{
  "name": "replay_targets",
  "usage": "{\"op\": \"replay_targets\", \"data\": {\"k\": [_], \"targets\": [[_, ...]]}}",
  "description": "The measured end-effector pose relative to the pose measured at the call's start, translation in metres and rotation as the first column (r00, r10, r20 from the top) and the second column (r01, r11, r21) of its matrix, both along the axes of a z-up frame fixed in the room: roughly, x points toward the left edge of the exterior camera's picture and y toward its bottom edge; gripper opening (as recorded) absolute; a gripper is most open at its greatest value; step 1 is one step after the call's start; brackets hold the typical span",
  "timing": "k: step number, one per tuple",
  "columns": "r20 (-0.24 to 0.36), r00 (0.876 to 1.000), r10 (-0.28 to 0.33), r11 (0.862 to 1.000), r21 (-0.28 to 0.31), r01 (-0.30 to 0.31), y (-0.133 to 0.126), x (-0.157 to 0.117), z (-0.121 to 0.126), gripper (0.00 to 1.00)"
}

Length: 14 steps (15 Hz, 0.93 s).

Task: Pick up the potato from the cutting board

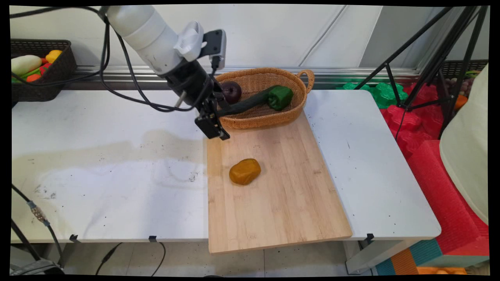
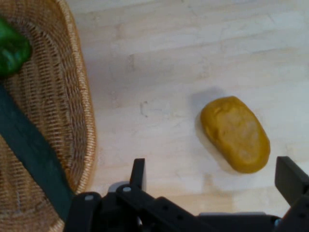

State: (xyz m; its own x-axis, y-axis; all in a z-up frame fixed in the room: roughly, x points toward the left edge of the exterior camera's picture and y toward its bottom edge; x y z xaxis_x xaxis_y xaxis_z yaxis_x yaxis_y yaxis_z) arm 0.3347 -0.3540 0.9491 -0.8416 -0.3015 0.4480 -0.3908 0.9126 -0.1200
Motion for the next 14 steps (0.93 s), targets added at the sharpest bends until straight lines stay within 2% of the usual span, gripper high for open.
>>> {"op": "replay_targets", "data": {"k": [3, 7, 14], "targets": [[-0.016, 0.997, 0.079, 0.997, 0.025, -0.079, 0.006, -0.012, -0.013, 1.0], [-0.03, 0.986, 0.165, 0.985, 0.061, -0.163, 0.012, -0.03, -0.036, 1.0], [-0.022, 0.963, 0.267, 0.959, 0.107, -0.264, 0.017, -0.055, -0.08, 1.0]]}}
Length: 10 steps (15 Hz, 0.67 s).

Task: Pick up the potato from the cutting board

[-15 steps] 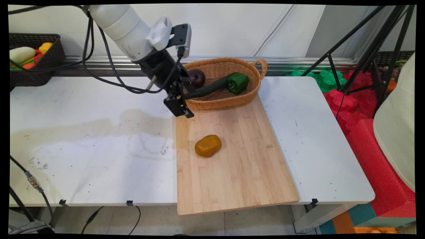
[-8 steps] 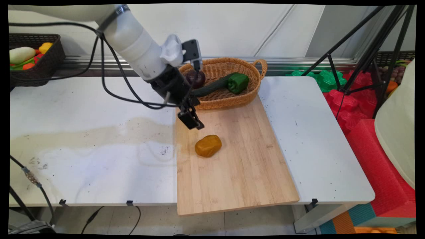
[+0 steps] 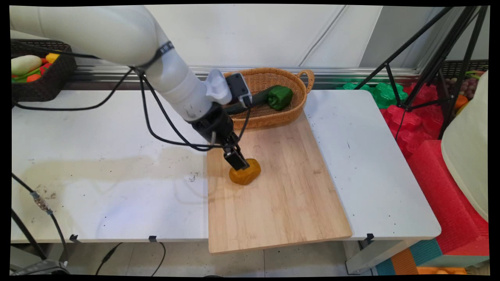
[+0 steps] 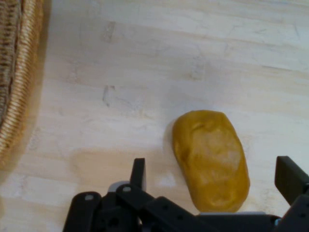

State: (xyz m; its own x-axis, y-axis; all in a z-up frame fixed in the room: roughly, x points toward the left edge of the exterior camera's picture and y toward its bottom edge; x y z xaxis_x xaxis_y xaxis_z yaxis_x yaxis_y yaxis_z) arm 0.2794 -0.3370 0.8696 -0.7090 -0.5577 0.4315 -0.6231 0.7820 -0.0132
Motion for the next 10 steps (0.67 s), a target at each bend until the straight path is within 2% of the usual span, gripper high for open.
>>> {"op": "replay_targets", "data": {"k": [6, 10], "targets": [[0.015, 0.999, 0.052, 0.998, 0.028, -0.052, 0.0, -0.017, -0.034, 1.0], [0.023, 0.997, 0.072, 0.997, 0.031, -0.072, 0.0, -0.025, -0.049, 1.0]]}}
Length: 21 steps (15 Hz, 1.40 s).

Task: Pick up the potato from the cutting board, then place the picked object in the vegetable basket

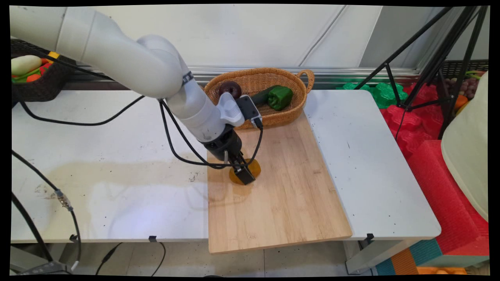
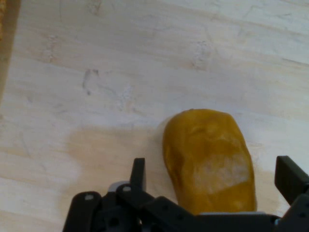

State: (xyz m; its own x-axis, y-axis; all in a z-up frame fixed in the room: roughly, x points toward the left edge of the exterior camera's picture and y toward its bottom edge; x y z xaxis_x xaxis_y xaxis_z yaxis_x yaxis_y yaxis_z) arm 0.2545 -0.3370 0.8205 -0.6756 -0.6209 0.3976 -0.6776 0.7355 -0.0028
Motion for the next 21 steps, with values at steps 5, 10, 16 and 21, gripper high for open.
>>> {"op": "replay_targets", "data": {"k": [5, 10, 16, 21], "targets": [[0.003, 1.0, 0.015, 1.0, -0.009, -0.015, 0.002, -0.006, -0.005, 0.0], [-0.013, 1.0, 0.0, 0.999, -0.05, -0.001, 0.006, -0.006, 0.016, 0.0], [-0.073, 0.997, -0.01, 0.985, -0.171, -0.002, 0.002, 0.005, 0.081, 0.0], [-0.138, 0.99, 0.019, 0.95, -0.308, -0.061, -0.024, 0.021, 0.145, 0.0]]}}
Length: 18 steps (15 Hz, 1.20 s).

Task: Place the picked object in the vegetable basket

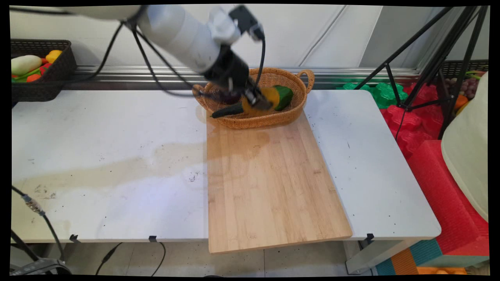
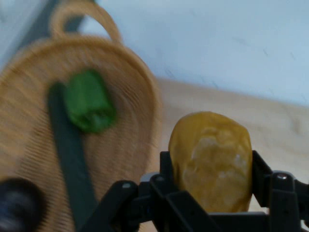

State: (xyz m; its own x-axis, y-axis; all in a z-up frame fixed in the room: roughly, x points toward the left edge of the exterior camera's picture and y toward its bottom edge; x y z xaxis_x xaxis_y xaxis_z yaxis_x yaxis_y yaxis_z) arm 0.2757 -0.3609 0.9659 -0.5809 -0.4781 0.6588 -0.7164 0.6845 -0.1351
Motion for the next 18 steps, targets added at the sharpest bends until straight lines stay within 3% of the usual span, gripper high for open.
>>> {"op": "replay_targets", "data": {"k": [4, 9, 12, 18], "targets": [[-0.032, 0.995, 0.09, 0.99, -0.107, -0.093, -0.039, 0.017, 0.032, 0.0], [-0.033, 0.982, 0.187, 0.968, -0.165, -0.19, -0.088, 0.03, 0.035, 0.0], [-0.01, 0.973, 0.229, 0.959, -0.167, -0.227, -0.12, 0.035, 0.021, 0.0], [0.062, 0.964, 0.258, 0.961, -0.121, -0.249, -0.167, 0.043, -0.027, 0.0]]}}
